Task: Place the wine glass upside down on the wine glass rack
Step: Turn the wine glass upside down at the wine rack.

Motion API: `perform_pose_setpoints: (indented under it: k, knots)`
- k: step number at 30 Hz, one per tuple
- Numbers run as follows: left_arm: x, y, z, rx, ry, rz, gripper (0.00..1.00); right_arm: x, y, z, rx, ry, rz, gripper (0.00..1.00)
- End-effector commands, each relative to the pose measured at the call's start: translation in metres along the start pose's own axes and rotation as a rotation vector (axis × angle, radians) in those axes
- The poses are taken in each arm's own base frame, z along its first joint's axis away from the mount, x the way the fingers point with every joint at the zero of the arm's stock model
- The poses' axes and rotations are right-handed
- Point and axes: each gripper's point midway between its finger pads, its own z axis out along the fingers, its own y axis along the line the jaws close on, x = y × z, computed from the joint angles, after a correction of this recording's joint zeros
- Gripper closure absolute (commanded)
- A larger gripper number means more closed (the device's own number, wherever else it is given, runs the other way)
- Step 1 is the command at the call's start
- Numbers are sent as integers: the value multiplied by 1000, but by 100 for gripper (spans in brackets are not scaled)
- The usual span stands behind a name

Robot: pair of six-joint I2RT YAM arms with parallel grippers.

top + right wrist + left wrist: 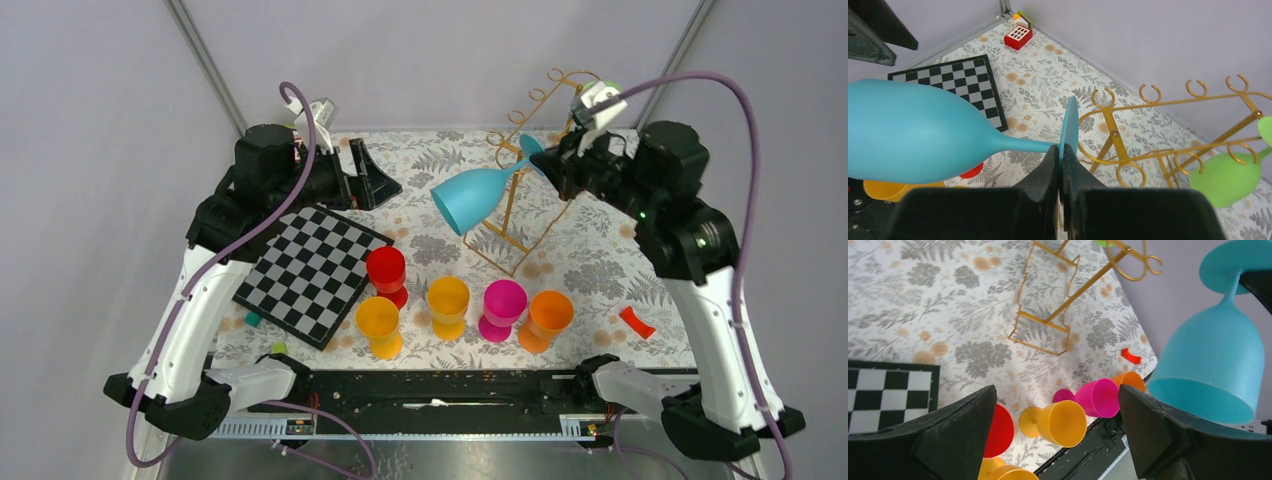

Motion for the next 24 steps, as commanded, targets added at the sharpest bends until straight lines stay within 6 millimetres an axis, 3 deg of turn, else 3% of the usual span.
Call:
perform_pose_setpoints:
  k: [1, 9, 13, 18, 24]
  knots:
    - [-16, 18, -9, -127, -64, 12, 1, -37, 0, 18, -48, -129, -125, 100]
    - [-16, 24, -16, -193, -56, -29, 1, -28, -11, 54, 36, -28, -384, 100]
    - [-14, 25, -17, -196, -56, -55, 1, -23, -4, 66, 84, 22, -478, 100]
    - [-9, 19, -12, -161, -40, -139, 1, -24, 16, 71, 141, 76, -603, 100]
    - [-12, -3, 5, -13, -29, -279, 1, -13, 37, 76, 240, 136, -834, 100]
